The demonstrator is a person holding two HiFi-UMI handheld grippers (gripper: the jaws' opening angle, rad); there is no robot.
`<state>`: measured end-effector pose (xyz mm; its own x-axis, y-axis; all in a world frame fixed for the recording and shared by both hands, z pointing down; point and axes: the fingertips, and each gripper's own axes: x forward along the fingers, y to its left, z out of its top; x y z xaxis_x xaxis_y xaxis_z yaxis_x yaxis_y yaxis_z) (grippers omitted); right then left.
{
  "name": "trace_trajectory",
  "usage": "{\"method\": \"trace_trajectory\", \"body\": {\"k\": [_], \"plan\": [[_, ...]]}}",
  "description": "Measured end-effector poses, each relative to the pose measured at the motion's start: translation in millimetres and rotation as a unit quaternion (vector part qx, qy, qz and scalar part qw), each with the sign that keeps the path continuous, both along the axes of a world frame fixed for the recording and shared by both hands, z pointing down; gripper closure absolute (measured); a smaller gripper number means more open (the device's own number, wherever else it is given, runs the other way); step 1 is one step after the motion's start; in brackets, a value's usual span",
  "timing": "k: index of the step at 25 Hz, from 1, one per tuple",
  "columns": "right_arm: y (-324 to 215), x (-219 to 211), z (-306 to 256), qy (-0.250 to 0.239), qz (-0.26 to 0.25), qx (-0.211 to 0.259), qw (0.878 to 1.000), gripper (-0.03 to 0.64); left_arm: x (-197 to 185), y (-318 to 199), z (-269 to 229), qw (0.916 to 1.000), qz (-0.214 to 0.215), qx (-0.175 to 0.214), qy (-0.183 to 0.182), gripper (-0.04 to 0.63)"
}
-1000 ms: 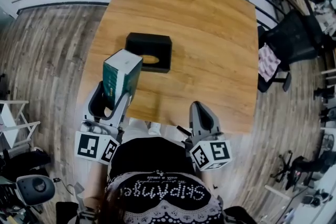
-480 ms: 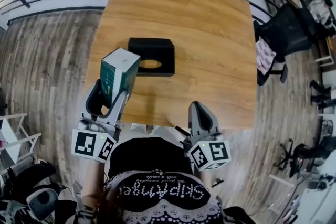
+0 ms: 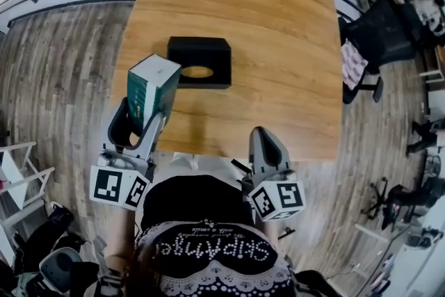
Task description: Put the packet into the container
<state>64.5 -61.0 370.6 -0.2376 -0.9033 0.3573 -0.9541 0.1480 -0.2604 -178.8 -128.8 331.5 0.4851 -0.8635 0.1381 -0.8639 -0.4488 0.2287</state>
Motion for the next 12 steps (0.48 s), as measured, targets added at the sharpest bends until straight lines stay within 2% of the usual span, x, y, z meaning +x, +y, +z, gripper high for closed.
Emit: {"method": "trace_trajectory", "body": {"k": [12], "plan": [[-12.8,37.4,-5.2,0.0,-0.008,0.006,1.0,0.578,27.6,1.4,-5.9,0.9998,-0.02,-0.002,-0.003,0.262]]}}
